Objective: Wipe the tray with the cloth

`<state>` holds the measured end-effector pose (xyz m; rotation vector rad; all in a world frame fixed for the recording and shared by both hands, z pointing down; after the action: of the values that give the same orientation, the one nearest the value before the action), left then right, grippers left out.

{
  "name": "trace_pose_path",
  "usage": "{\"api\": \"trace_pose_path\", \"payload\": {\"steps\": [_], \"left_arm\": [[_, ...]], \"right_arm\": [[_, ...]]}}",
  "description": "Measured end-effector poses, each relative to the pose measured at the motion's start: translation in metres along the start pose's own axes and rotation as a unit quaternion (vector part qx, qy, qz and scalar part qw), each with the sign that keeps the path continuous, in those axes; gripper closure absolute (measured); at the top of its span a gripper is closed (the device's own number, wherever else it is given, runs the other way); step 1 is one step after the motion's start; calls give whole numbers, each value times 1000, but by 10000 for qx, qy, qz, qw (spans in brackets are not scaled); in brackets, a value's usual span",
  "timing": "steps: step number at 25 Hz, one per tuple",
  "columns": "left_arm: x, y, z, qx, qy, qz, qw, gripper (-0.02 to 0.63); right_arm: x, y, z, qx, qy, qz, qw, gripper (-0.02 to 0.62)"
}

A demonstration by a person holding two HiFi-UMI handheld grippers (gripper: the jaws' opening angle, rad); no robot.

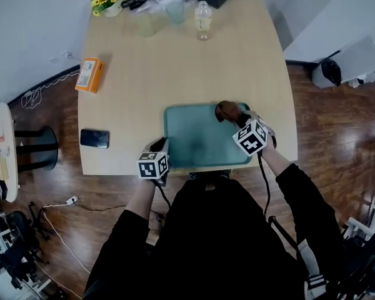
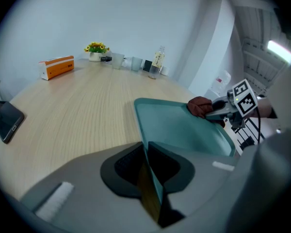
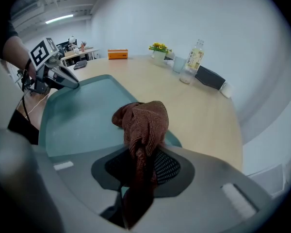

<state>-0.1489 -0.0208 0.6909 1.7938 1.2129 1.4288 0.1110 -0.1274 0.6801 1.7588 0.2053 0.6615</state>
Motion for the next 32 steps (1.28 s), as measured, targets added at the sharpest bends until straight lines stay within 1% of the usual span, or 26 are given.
{"api": "trace_pose_path", "payload": {"steps": [1,3,5,7,10,13,18,22,25,29,32], "left_arm": [[0,0,-1,1,-8,-4,10000,589],[0,-1,0,5,-16,-5,10000,589],[0,-1,0,1,-19,5,10000,589],[0,-1,0,-16,-9,15,10000,589],[0,0,1,-31,12,18,10000,589],[0,1,2,-36,22,25,10000,591],[1,1,4,-52,44,32,10000,591],[1,-1,4,-79,56,26,9999,591],[0,-1,5,-72,57,27,10000,592],[0,0,6,-85,70,55,9999,592],[-1,-1,6,-102,82,55,9999,592]], "right_arm": [[0,-3,-10,-135,-66,19,9999,492],[4,-11,-39,-494,-363,34,9981,492],[15,-20,-74,-836,-774,5,9935,492],[29,-29,-108,-1090,-1131,-26,9876,492],[46,-39,-148,-1335,-1415,-29,9809,494],[51,-41,-163,-1409,-1516,-10,9783,497],[49,-40,-162,-1432,-1608,-40,9765,497],[32,-31,-145,-1232,-2046,0,9711,497],[5,-18,-114,-993,-2170,5,9711,497],[-30,0,-62,-694,-2003,-88,9772,497],[-48,11,-31,-529,-1815,-206,9818,497]]}}
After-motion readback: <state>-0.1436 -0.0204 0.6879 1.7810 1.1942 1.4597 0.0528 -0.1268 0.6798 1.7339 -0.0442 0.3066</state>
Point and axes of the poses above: the fingertips, and each gripper's own axes: y forward along the fingers, z to its right, x out of its underside, the point moved 1 cm from there along -y, backward along the fingers, and after that the axes turned 9 degrees about -z, right-handed, at the moved point
